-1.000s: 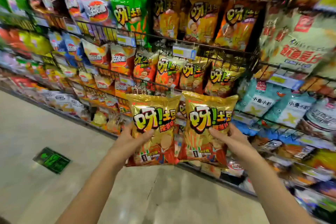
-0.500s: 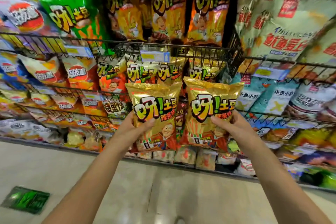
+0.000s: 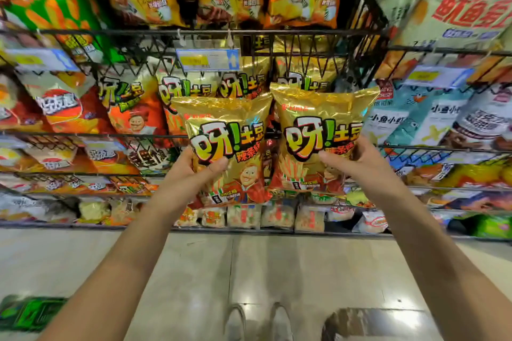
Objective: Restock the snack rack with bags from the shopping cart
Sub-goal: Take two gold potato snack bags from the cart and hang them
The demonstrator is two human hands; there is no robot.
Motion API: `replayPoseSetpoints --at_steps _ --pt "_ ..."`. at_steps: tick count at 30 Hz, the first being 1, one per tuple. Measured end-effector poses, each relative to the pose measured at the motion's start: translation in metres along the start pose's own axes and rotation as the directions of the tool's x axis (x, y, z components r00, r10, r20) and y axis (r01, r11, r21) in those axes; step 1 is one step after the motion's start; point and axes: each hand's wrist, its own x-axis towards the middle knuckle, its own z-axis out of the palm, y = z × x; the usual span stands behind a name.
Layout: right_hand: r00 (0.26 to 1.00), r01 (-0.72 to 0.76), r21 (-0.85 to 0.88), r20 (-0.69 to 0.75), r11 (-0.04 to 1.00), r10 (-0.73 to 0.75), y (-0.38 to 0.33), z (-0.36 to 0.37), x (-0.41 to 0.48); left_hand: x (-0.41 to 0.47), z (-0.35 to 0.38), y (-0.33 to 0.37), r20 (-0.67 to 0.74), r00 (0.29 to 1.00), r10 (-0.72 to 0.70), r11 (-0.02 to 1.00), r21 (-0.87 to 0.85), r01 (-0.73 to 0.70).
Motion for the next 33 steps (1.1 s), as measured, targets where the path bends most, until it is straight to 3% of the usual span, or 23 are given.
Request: replayPoseSetpoints --at_steps 5,13,18,33 --pt "0.995 0.005 -0.095 -0.103 0.995 -0.015 -0.006 -0.005 0.007 0.005 -0.01 0.002 0.006 1.0 -0.002 1.0 0.021 0.002" --pt "0.966 0.132 -0.202 -0.195 0.97 -0.172 -0.031 -0.003 0.026 0.01 -0.017 -0.003 -0.03 1.0 0.005 1.0 0.015 -0.004" --pt "0.958 0.111 -0.272 -0.225 0.956 -0.175 -0.03 -0.001 0.05 0.011 -0.016 -0.009 -0.024 1.0 0.013 1.0 0.014 -0.013" --pt "0.959 0.13 -0.439 -0.172 0.889 -0.225 0.002 0.006 0.087 0.014 -0.012 -0.018 0.004 1.0 -0.016 0.997 -0.069 0.017"
